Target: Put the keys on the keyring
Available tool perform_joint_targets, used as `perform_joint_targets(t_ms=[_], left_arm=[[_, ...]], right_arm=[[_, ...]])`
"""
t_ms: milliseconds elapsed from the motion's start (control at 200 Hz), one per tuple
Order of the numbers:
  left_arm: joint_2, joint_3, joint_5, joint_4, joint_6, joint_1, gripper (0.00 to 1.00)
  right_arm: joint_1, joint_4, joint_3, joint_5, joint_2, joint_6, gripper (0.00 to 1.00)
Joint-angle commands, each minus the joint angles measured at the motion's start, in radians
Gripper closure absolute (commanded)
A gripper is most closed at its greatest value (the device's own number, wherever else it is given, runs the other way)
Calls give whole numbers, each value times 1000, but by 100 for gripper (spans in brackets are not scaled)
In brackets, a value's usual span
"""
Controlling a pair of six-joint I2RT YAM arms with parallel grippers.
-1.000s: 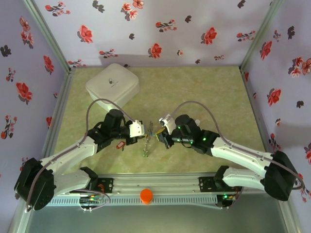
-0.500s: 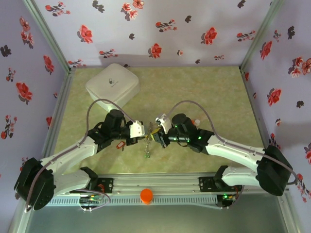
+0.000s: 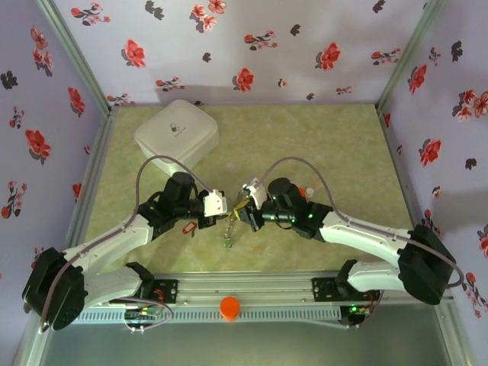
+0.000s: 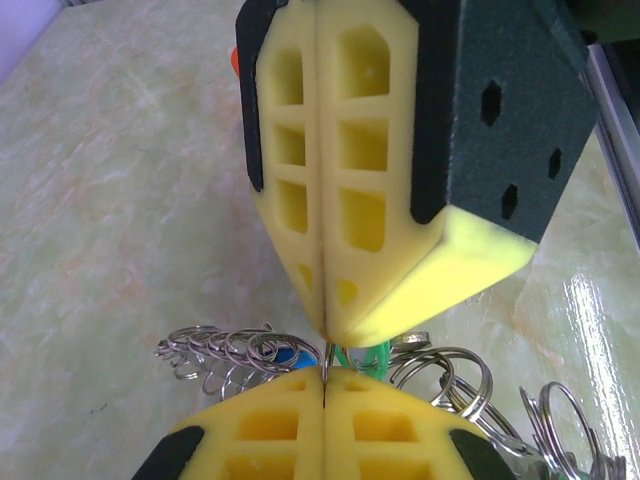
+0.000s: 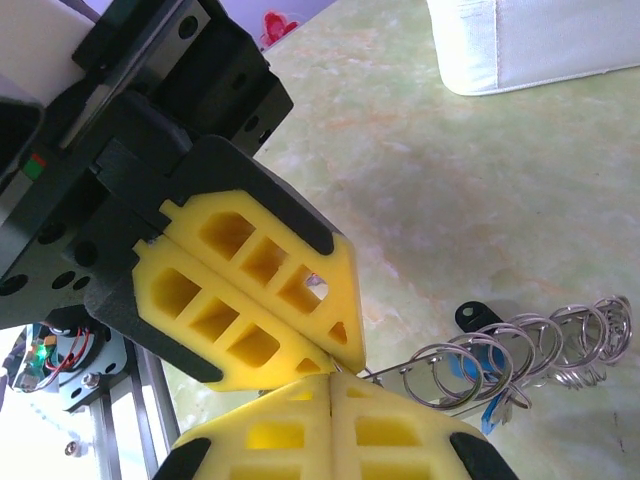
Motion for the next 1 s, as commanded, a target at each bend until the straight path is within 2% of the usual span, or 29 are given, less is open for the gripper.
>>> perform_joint_targets(t_ms=[0, 270, 905, 995], left_arm=[[-5, 22, 34, -4, -11, -9, 100], [-7, 22, 35, -7, -8, -10, 100], [-13, 5, 24, 31, -12, -11, 100], [-9, -13, 27, 86, -47, -12, 100]], right_arm=[[-5, 45, 17, 16, 5, 23, 100], [-5, 11, 26, 107, 3, 28, 100], [-5, -51, 11, 166, -8, 30, 100], [-5, -62, 6, 173, -23, 34, 81]])
